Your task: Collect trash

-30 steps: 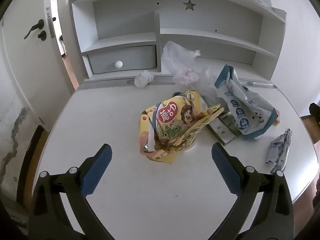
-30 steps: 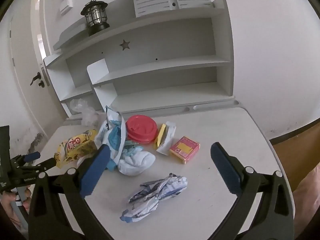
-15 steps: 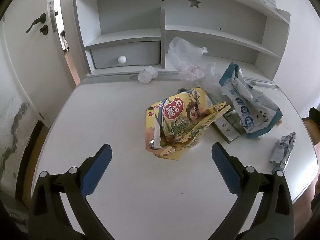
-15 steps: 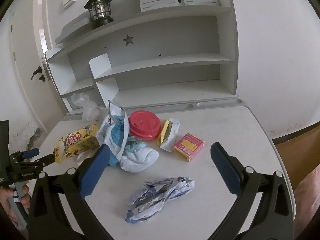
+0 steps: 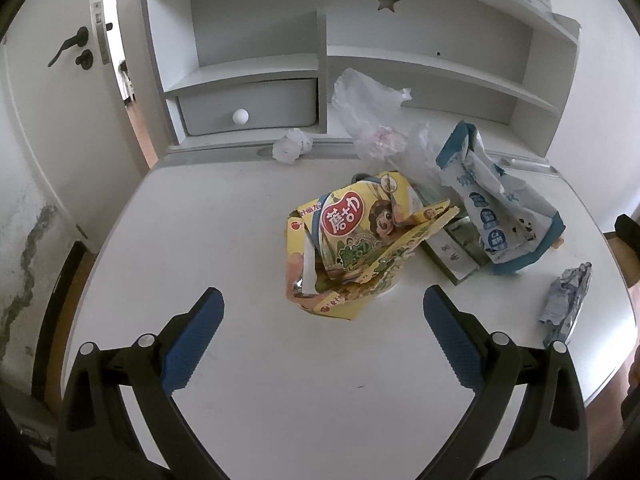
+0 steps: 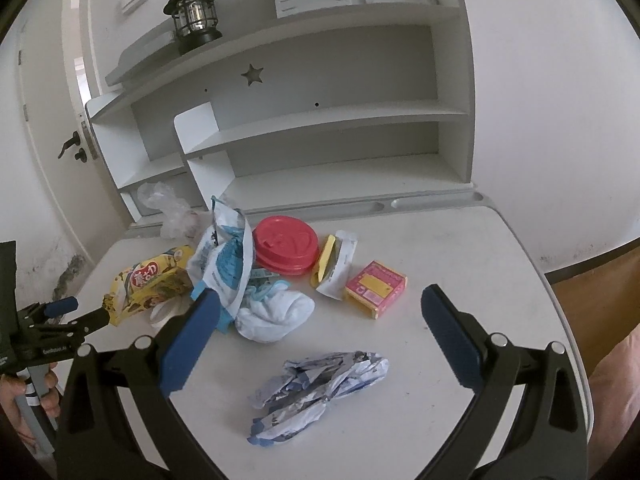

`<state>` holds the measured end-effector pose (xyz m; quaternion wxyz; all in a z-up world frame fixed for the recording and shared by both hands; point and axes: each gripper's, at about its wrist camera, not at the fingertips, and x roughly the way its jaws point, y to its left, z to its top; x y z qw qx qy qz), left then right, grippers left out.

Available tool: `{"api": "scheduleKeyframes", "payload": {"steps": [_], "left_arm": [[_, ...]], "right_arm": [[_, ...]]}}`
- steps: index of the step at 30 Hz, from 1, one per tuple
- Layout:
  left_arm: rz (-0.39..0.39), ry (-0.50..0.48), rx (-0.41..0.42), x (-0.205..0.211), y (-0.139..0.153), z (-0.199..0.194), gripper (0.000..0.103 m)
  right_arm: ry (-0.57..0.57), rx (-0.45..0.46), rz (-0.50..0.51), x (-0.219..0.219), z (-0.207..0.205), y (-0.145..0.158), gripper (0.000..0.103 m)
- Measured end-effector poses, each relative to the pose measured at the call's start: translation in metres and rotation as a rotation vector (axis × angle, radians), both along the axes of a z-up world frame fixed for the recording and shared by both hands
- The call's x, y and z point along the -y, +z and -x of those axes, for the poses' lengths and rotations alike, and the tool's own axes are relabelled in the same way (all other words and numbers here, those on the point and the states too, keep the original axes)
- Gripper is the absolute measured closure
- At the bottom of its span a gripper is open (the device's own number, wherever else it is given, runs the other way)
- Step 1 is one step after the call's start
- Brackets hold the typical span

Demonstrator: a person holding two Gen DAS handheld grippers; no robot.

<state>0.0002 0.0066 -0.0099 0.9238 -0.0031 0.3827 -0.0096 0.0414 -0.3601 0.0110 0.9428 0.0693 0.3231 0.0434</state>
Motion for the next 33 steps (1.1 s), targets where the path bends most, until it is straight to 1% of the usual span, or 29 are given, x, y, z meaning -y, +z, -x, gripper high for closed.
{"api": "scheduleKeyframes", "payload": {"steps": [3, 8, 10, 16, 18, 26, 29, 32, 33], "left_arm": [[0.015, 0.000, -0.001, -0.0004, 0.0001, 0.0002, 0.006], [0.004, 0.000, -0.008, 0.0001, 0.0003, -0.0003, 0.006], [0.023, 0.000, 0.002, -0.0009, 0.0013, -0.0007, 0.006], [0.012, 0.000, -0.018, -0.0007, -0.0023, -0.0003, 0.006], [-0.007, -0.001, -0.025, -0.0008, -0.0038, -0.0004, 0.006], [-0.004, 0.003, -0.019, -0.0021, -0.0058, 0.0026, 0.006], [0.014, 0.003, -0.048, -0.0027, -0.0063, 0.0027, 0.006], [0.016, 0.004, -0.054, -0.0029, -0.0060, 0.0017, 0.006], [0.011, 0.004, -0.044, -0.0033, -0.0057, 0.0007, 0.006]], "right_arm": [[0.000, -0.007, -0.003, 0.0001, -0.0008, -0.0009, 0.006], [0.002, -0.008, 0.001, -0.0006, -0.0011, -0.0014, 0.006], [0.002, -0.010, 0.004, -0.0014, -0.0008, -0.0017, 0.006], [0.002, -0.017, 0.005, -0.0027, -0.0012, -0.0020, 0.006], [0.003, -0.021, 0.006, -0.0033, -0.0014, -0.0023, 0.006], [0.006, -0.032, 0.013, -0.0061, -0.0020, -0.0028, 0.006], [0.004, -0.036, 0.017, -0.0065, -0.0031, -0.0032, 0.006], [0.004, -0.041, 0.017, -0.0065, -0.0041, -0.0036, 0.006], [0.003, -0.042, 0.015, -0.0065, -0.0042, -0.0036, 0.006]]}}
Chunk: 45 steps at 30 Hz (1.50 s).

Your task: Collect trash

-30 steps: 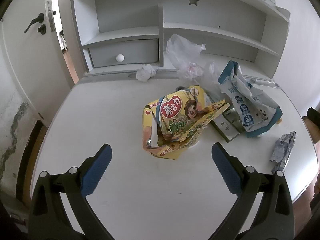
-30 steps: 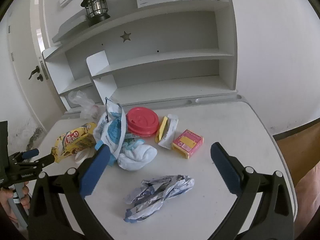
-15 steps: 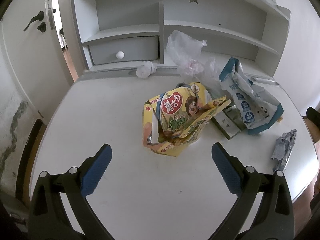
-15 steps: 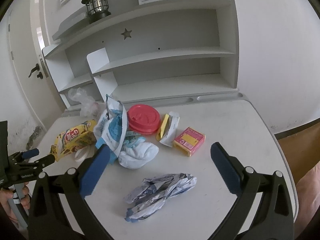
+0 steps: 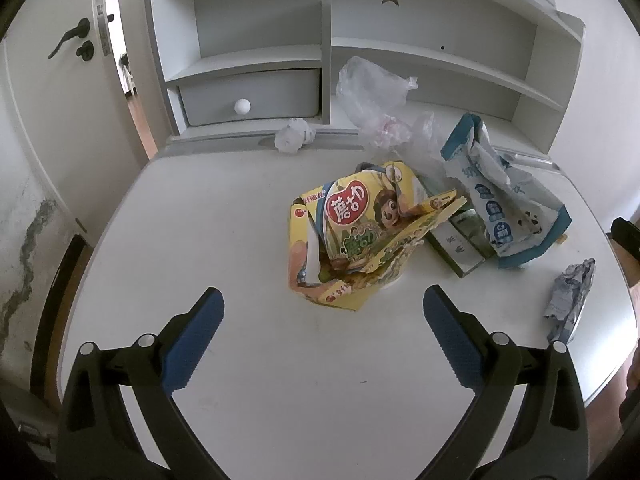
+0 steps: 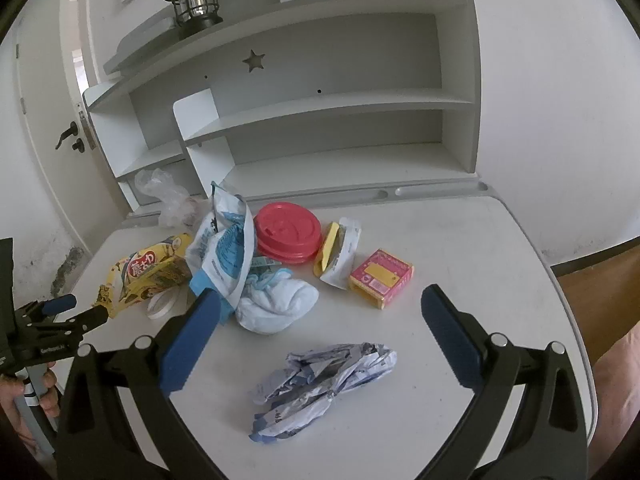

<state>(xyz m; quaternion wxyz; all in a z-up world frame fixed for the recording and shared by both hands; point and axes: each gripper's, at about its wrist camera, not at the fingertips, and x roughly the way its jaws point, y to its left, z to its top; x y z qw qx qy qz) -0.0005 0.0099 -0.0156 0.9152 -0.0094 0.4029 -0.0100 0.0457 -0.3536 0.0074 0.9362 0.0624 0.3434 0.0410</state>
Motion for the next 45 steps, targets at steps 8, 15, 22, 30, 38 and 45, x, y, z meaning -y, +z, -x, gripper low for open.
{"api": "scheduleKeyframes", "payload": {"steps": [8, 15, 22, 30, 38, 45], "left_arm": [[0.002, -0.065, 0.058, 0.004, 0.004, 0.005, 0.006], [-0.174, -0.213, 0.083, 0.032, 0.022, 0.000, 0.006], [-0.266, -0.333, 0.006, 0.054, 0.003, -0.031, 0.008], [-0.300, -0.365, -0.045, 0.067, -0.019, -0.064, 0.088], [-0.173, -0.305, 0.028, 0.052, -0.004, -0.069, 0.101], [-0.069, -0.271, 0.109, 0.034, 0.030, -0.057, 0.101]], "right_arm": [[-0.030, -0.010, -0.008, 0.001, -0.001, -0.003, 0.006], [-0.090, -0.104, -0.066, 0.001, 0.022, -0.031, 0.006], [-0.079, -0.212, -0.053, -0.021, 0.021, -0.063, 0.016], [-0.129, -0.224, -0.085, -0.010, 0.002, -0.072, 0.051], [-0.109, -0.188, -0.143, 0.005, 0.003, -0.069, 0.067], [-0.116, -0.011, -0.063, 0.010, 0.010, -0.022, 0.067]]}}
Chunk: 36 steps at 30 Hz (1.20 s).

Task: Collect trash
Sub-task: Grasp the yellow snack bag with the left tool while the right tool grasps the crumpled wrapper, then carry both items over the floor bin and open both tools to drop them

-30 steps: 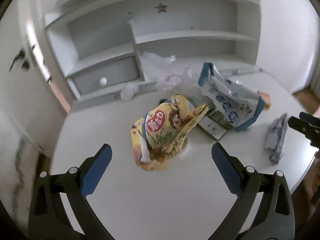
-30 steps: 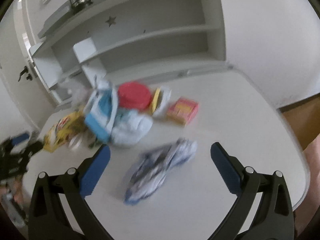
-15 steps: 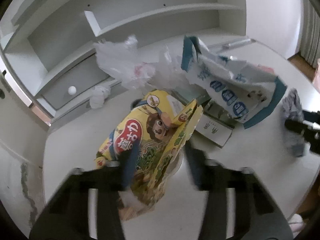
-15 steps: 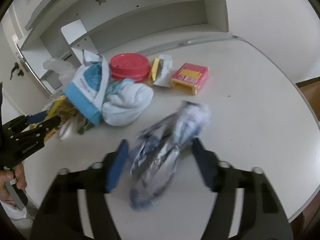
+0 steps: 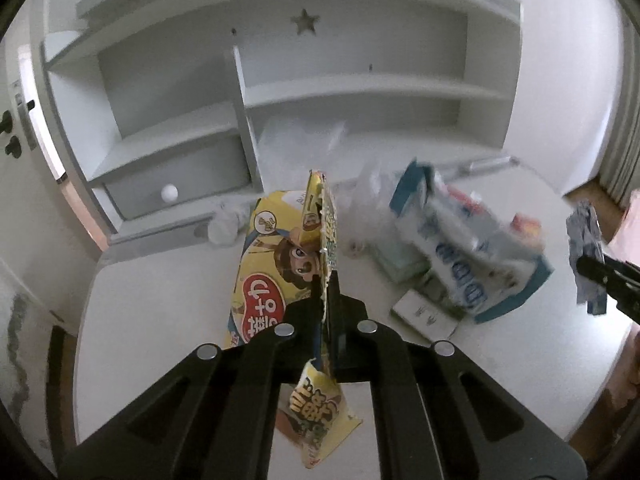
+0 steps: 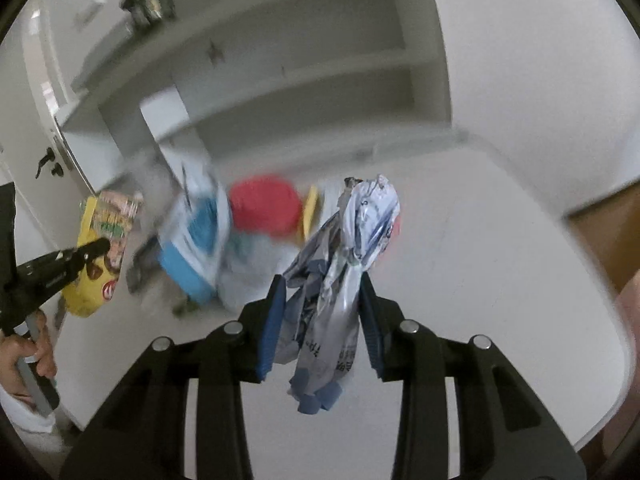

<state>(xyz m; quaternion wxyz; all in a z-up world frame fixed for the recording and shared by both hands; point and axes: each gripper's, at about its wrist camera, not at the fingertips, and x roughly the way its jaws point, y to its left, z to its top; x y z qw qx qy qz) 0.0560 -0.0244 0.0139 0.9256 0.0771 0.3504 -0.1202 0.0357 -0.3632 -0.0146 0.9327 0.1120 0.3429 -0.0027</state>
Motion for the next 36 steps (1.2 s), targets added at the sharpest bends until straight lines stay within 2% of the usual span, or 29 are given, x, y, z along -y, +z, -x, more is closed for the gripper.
{"api": "scheduleKeyframes", "payload": {"steps": [2, 5, 6, 8, 10, 12, 13, 14, 16, 19, 20, 22, 23, 25, 27, 29, 31, 32, 34, 36], "left_arm": [[0.035, 0.003, 0.019, -0.004, 0.011, 0.009, 0.101], [0.108, 0.002, 0.049, -0.008, 0.032, 0.023, 0.101], [0.126, -0.017, 0.063, -0.004, 0.041, 0.028, 0.101], [0.157, -0.090, 0.104, 0.016, 0.068, 0.044, 0.101], [0.175, -0.212, 0.156, 0.056, 0.095, 0.066, 0.101], [0.183, -0.368, 0.210, 0.109, 0.117, 0.094, 0.101], [0.204, -0.454, 0.202, 0.135, 0.122, 0.107, 0.101], [0.242, -0.595, 0.151, 0.172, 0.124, 0.124, 0.101], [0.255, -0.801, 0.062, 0.234, 0.113, 0.154, 0.101], [0.215, -1.049, -0.080, 0.323, 0.067, 0.204, 0.101], [0.191, -1.095, -0.120, 0.345, 0.048, 0.216, 0.101], [0.125, -1.177, -0.272, 0.397, -0.014, 0.240, 0.101], [0.091, -1.185, -0.332, 0.414, -0.042, 0.246, 0.101], [-0.007, -1.141, -0.515, 0.452, -0.126, 0.247, 0.101], [-0.065, -1.038, -0.707, 0.472, -0.206, 0.233, 0.101], [-0.131, -0.958, -0.828, 0.483, -0.276, 0.221, 0.101], [-0.188, -0.916, -0.873, 0.488, -0.315, 0.218, 0.101], [-0.204, -0.891, -0.884, 0.490, -0.326, 0.218, 0.101], [-0.217, -0.879, -0.891, 0.483, -0.334, 0.214, 0.101], [-0.189, -0.889, -0.897, 0.485, -0.330, 0.215, 0.101]], "right_arm": [[0.016, 0.005, 0.005, 0.000, -0.005, 0.003, 0.067], [0.035, -0.058, -0.011, 0.004, -0.017, -0.017, 0.067], [0.044, -0.065, -0.028, 0.007, -0.017, -0.019, 0.067], [0.058, -0.018, -0.076, 0.019, -0.008, -0.006, 0.067], [0.029, 0.080, -0.102, 0.045, 0.012, 0.024, 0.067], [-0.054, 0.179, -0.094, 0.083, 0.045, 0.057, 0.067], [-0.122, 0.224, -0.074, 0.106, 0.069, 0.074, 0.067], [-0.180, 0.251, -0.063, 0.126, 0.090, 0.085, 0.067], [-0.303, 0.270, -0.061, 0.172, 0.143, 0.100, 0.066], [-0.448, 0.212, -0.064, 0.226, 0.212, 0.096, 0.066], [-0.483, 0.169, -0.062, 0.239, 0.228, 0.088, 0.066], [-0.549, 0.052, -0.089, 0.267, 0.259, 0.057, 0.066], [-0.572, 0.002, -0.109, 0.278, 0.269, 0.038, 0.066], [-0.592, -0.144, -0.208, 0.303, 0.285, -0.021, 0.066], [-0.590, -0.292, -0.362, 0.321, 0.289, -0.098, 0.066], [-0.584, -0.417, -0.462, 0.328, 0.288, -0.164, 0.066], [-0.589, -0.538, -0.509, 0.333, 0.283, -0.225, 0.066], [-0.595, -0.568, -0.531, 0.334, 0.281, -0.246, 0.066], [-0.604, -0.587, -0.555, 0.337, 0.279, -0.267, 0.066], [-0.603, -0.597, -0.569, 0.336, 0.272, -0.278, 0.066]]}}
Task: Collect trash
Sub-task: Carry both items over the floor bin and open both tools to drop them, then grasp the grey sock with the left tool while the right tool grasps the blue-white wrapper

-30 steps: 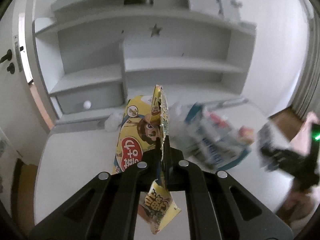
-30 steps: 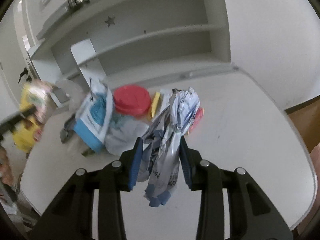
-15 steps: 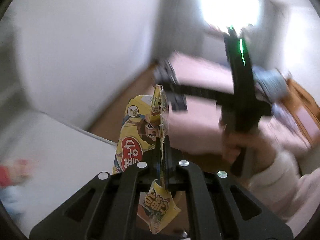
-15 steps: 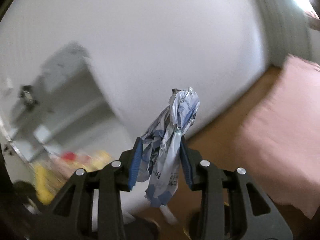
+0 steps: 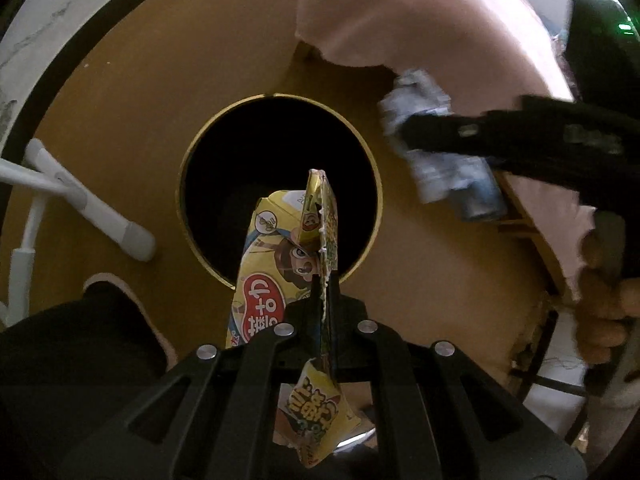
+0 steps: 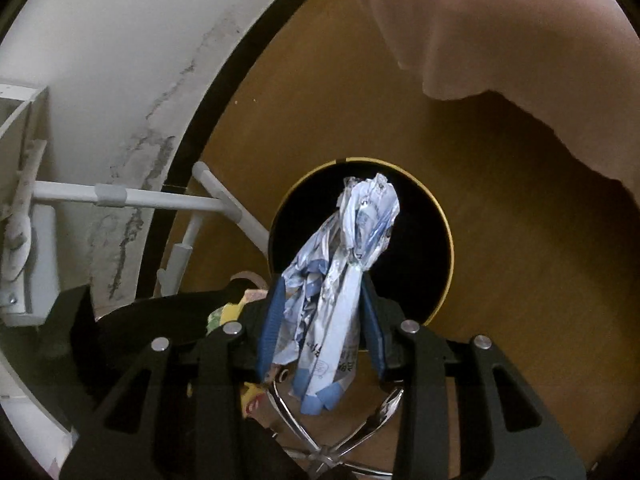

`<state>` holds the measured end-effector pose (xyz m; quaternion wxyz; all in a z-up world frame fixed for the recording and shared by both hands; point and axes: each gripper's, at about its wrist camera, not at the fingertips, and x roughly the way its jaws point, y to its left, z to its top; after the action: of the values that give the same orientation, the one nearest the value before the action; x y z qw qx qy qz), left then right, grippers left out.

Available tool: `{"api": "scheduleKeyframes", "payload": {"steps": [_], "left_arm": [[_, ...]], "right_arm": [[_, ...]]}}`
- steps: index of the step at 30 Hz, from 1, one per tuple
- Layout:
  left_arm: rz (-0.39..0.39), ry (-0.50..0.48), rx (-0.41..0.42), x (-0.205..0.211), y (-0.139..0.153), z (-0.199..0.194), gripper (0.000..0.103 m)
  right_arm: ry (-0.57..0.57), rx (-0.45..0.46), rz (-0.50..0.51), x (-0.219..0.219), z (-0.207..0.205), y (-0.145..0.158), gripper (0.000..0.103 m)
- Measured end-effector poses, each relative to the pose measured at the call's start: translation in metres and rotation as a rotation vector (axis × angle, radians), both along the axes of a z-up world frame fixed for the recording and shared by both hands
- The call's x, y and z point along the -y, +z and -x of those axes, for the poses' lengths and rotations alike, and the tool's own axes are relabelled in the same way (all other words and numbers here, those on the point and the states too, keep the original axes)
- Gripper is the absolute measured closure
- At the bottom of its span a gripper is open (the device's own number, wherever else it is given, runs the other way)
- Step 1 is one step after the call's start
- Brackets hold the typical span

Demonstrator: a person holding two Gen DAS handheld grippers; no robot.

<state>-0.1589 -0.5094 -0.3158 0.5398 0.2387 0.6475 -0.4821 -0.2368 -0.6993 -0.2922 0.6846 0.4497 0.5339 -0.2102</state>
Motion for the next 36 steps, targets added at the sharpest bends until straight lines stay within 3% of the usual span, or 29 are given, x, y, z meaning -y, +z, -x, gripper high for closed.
{"api": "scheduleKeyframes", "payload": {"steps": [2, 4, 5, 6, 8, 11, 13, 18, 20, 24, 26, 29, 34, 36], "left_arm": [[0.043, -0.002, 0.017, -0.001, 0.008, -0.005, 0.101], [0.121, 0.008, 0.004, 0.012, 0.016, 0.001, 0.092], [0.138, 0.018, -0.004, 0.012, 0.019, 0.000, 0.050], [0.153, 0.033, 0.013, 0.013, 0.024, 0.002, 0.004], [0.242, 0.040, 0.047, 0.011, 0.039, 0.009, 0.007], [0.288, 0.024, 0.098, 0.013, 0.059, 0.016, 0.007], [0.354, -0.003, 0.156, 0.010, 0.091, 0.030, 0.007], [0.673, -0.101, 0.326, -0.018, 0.215, 0.067, 0.006], [0.775, -0.096, 0.431, -0.044, 0.268, 0.071, 0.006], [0.872, -0.007, 0.662, -0.105, 0.337, 0.052, 0.006], [0.852, 0.095, 0.804, -0.145, 0.362, 0.033, 0.006], [0.752, 0.288, 0.927, -0.204, 0.383, -0.006, 0.006], [0.487, 0.754, 1.006, -0.336, 0.387, -0.091, 0.006], [0.395, 0.897, 1.024, -0.387, 0.379, -0.113, 0.006]], "right_arm": [[0.010, 0.003, -0.016, 0.005, -0.004, -0.005, 0.063], [0.022, -0.005, -0.006, 0.015, 0.004, -0.004, 0.046], [0.021, -0.022, 0.003, 0.019, 0.005, 0.003, 0.016], [0.014, -0.037, 0.024, 0.023, 0.006, 0.008, 0.008], [0.000, -0.012, 0.071, 0.033, 0.009, 0.024, 0.008], [-0.046, 0.023, 0.126, 0.043, 0.019, 0.054, 0.008], [-0.099, 0.048, 0.265, 0.044, 0.031, 0.092, 0.008], [-0.137, 0.210, 0.848, -0.003, 0.059, 0.220, 0.007], [-0.134, 0.267, 0.949, -0.019, 0.062, 0.250, 0.007], [-0.129, 0.324, 0.997, -0.045, 0.040, 0.281, 0.007], [-0.082, 0.401, 0.989, -0.065, 0.015, 0.292, 0.007], [0.063, 0.547, 0.908, -0.106, -0.046, 0.304, 0.007], [0.390, 0.756, 0.786, -0.206, -0.150, 0.319, 0.007], [0.513, 0.818, 0.770, -0.249, -0.179, 0.321, 0.007]]}}
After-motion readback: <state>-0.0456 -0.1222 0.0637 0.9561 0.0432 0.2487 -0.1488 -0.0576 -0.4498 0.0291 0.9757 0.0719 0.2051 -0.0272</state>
